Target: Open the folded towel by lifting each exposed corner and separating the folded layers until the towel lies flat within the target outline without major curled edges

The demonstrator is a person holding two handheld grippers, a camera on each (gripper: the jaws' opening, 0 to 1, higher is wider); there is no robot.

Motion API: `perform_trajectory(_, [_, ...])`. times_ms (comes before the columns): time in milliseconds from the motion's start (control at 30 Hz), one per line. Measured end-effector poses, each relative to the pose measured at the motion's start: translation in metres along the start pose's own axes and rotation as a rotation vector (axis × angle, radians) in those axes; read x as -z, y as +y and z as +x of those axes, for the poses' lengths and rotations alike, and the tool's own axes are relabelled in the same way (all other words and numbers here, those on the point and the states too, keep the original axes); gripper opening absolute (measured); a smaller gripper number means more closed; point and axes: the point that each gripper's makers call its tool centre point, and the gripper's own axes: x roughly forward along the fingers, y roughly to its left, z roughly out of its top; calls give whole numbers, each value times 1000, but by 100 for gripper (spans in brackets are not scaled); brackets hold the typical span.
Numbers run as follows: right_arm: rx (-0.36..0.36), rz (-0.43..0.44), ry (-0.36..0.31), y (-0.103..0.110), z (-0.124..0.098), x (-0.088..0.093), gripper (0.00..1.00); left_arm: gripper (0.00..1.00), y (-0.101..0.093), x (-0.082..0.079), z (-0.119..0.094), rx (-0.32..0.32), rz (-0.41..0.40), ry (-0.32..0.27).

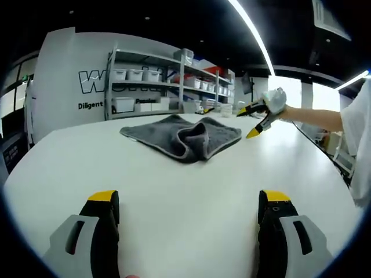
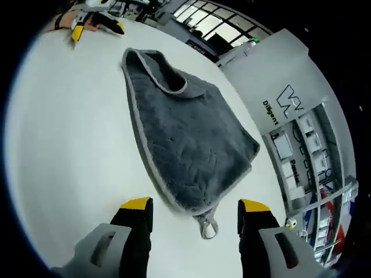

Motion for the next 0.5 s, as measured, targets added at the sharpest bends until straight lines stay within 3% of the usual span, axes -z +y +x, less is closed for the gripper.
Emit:
perform_trajectory(167, [-31, 20, -8, 1, 8, -1, 40, 99, -2, -1, 0, 0, -9, -3])
perform_trajectory(367, [-60, 25, 4, 2, 14, 2, 32, 99, -6, -1, 1, 2, -9, -4])
perform_trajectory(500, [-70, 12, -22, 3, 11, -3, 15, 99, -8, -1, 1, 3, -8, -4])
